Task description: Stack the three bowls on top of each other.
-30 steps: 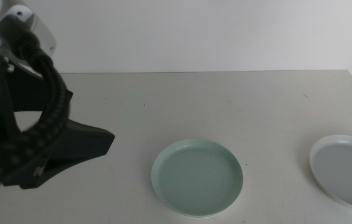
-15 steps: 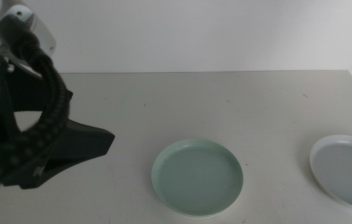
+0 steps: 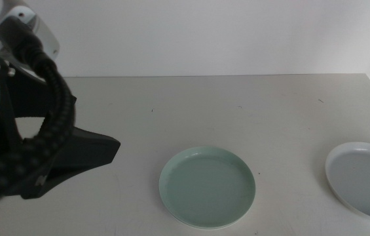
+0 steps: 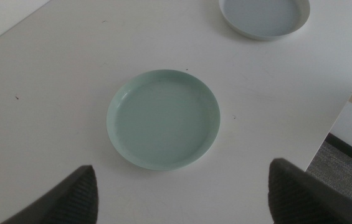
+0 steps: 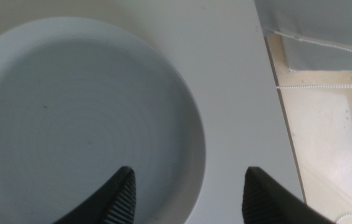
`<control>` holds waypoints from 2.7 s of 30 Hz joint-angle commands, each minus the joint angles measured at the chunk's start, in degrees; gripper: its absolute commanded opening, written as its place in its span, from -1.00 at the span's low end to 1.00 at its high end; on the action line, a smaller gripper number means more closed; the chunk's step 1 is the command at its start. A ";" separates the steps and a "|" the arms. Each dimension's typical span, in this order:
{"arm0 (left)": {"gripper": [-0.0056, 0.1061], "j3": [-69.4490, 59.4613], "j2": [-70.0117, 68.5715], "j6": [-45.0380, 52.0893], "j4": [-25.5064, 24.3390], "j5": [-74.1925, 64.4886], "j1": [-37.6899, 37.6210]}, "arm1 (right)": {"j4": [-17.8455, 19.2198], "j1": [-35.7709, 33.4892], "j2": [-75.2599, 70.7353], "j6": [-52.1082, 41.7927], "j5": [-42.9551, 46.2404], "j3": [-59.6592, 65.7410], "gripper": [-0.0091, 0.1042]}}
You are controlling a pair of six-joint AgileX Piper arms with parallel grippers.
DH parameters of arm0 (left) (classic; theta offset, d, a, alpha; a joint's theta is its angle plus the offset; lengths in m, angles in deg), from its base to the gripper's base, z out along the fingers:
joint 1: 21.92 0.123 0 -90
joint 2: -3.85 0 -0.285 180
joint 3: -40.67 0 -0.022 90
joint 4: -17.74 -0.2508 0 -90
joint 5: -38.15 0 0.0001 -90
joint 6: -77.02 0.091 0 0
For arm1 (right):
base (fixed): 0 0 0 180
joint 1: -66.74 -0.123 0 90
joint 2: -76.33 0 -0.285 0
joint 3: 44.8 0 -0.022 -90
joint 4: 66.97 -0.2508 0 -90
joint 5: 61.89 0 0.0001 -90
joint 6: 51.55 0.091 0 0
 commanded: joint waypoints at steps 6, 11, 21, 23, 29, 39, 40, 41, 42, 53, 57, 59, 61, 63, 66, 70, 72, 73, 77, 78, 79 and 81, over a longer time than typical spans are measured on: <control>0.98 1.73 -0.32 -0.19 1.29 2.69 -0.28 | -2.36 -0.03 1.70 -4.08 4.23 -1.77 0.26; 0.98 1.73 -0.32 -0.19 1.29 2.74 -0.28 | -2.73 -0.03 5.39 -4.05 3.06 -1.77 0.27; 0.98 1.73 -0.32 -0.19 1.29 2.74 -0.28 | -3.12 -0.03 12.89 -4.05 2.93 -1.77 0.14; 0.98 1.73 -0.32 -0.19 1.29 2.74 -0.28 | -3.18 -0.03 14.12 -3.99 2.93 -1.77 0.09; 0.98 1.73 -0.32 -0.19 1.29 2.74 -0.28 | -3.43 0.02 15.65 -3.94 3.25 -1.77 -0.18; 0.98 1.73 -0.32 -0.19 1.29 2.74 -0.28 | -7.95 0.54 14.94 -4.22 1.69 -1.77 -0.86; 0.98 1.73 -0.32 -0.19 1.29 2.74 -0.28 | -8.45 0.54 14.29 -4.22 1.35 -1.82 -0.86; 0.98 1.73 -0.32 -0.19 1.29 2.74 -0.28 | -9.35 0.54 13.42 -4.22 1.29 -1.82 -0.86; 0.98 1.73 -0.32 -0.19 1.29 2.74 -0.28 | -11.06 0.54 12.25 -4.22 1.27 -1.82 -0.86; 0.98 1.73 -0.32 -0.19 1.29 2.74 -0.28 | -30.39 -3.33 -0.57 -8.72 -1.98 -3.24 -0.83; 0.98 1.73 -0.32 -0.19 1.29 2.74 -0.28 | -30.22 -8.87 -1.46 -7.70 -5.46 -6.45 -0.81; 0.98 1.73 -0.32 -0.19 1.29 2.74 -0.28 | -29.25 -12.51 -1.46 -6.52 -5.41 -7.67 -0.81; 0.98 1.73 -0.32 -0.19 1.29 2.74 -0.28 | -27.36 -17.02 -1.46 -5.10 -3.42 -8.30 -0.81; 0.98 1.73 -0.32 -0.19 1.29 2.74 -0.28 | -24.95 -21.23 -1.46 -2.90 -1.23 -8.36 -0.81; 0.98 1.73 -0.32 -0.19 1.15 2.74 -0.28 | -22.58 -26.61 -1.46 0.06 1.10 -8.36 -0.81; 0.98 1.73 -0.32 -0.19 1.15 2.74 -0.28 | -20.65 -32.88 -1.39 1.79 3.70 -8.36 -0.81; 0.98 1.73 -0.32 -0.19 1.12 2.74 -0.28 | -20.15 -35.36 -0.93 2.04 4.35 -8.36 -0.81; 0.98 1.73 -0.32 -0.19 1.12 2.74 -0.28 | -20.15 -36.16 -0.60 2.22 4.48 -8.36 -0.81; 0.98 1.73 -0.32 -0.19 1.12 2.74 -0.28 | -20.03 -38.99 1.88 3.20 4.58 -8.36 -0.81; 0.98 1.73 -0.32 -0.19 1.12 2.74 -0.28 | -20.01 -39.56 2.60 3.35 4.76 -8.36 -0.81; 0.98 1.73 -0.32 -0.19 1.08 2.74 -0.28 | -19.90 -40.10 3.26 3.35 4.96 -8.36 -0.81; 0.98 1.73 -0.32 -0.19 1.08 2.74 -0.28 | -19.59 -40.98 4.39 3.29 6.01 -8.36 -0.81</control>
